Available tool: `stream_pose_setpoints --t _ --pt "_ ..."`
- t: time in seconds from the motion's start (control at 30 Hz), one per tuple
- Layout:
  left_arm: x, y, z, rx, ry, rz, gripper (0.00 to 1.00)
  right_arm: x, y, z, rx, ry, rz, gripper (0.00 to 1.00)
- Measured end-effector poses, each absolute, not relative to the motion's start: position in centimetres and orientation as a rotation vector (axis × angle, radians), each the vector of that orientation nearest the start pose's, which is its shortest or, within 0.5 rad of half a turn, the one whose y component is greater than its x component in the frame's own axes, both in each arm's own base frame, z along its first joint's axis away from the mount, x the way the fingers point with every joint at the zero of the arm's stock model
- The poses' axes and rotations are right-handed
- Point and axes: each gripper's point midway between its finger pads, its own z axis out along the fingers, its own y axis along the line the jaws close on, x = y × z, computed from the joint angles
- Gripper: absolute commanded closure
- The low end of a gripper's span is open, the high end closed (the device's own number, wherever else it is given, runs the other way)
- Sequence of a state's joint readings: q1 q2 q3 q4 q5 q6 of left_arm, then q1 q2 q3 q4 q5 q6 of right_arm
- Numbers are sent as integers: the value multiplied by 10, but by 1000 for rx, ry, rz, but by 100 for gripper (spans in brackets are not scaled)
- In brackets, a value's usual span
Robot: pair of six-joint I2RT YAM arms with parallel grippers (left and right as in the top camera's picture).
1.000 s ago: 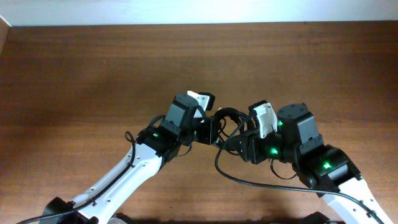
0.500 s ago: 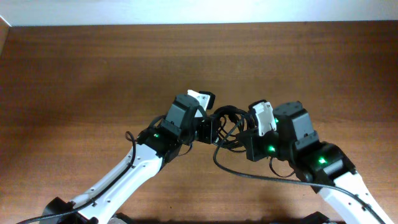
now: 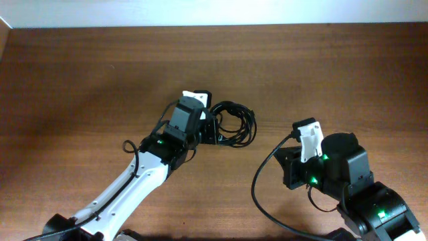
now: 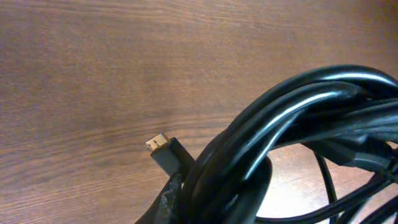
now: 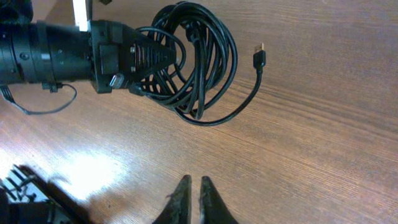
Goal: Untangle cables
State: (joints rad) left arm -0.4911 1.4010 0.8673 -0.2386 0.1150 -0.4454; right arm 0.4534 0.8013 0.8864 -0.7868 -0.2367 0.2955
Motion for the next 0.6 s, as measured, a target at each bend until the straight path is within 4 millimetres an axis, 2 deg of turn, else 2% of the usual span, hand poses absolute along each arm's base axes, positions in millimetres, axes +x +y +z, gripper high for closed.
stream_pose_setpoints --t 0.03,0.17,0.2,0.23,0.3,0.37,0.4,0.47,0.6 --pt "332 -209 131 149 2418 -634 100 216 149 228 -307 2316 652 31" --pt "316 -231 136 298 2415 -794 99 217 149 228 -307 2316 646 30" --pt "314 -233 137 311 2414 -811 85 217 149 227 -307 2319 645 30" --pt "312 -235 138 330 2412 -831 77 218 150 225 -306 2330 643 30" --pt "305 -243 141 384 2402 -894 100 226 154 217 -286 2363 649 36" --pt "303 -244 141 400 2399 -908 100 233 164 216 -298 2356 694 43" --pt "303 -245 142 404 2399 -914 100 235 169 212 -303 2371 719 50" --pt "302 -245 142 406 2399 -918 100 237 174 204 -306 2405 736 56" --pt "302 -246 142 408 2399 -921 100 242 176 191 -299 2455 730 55"
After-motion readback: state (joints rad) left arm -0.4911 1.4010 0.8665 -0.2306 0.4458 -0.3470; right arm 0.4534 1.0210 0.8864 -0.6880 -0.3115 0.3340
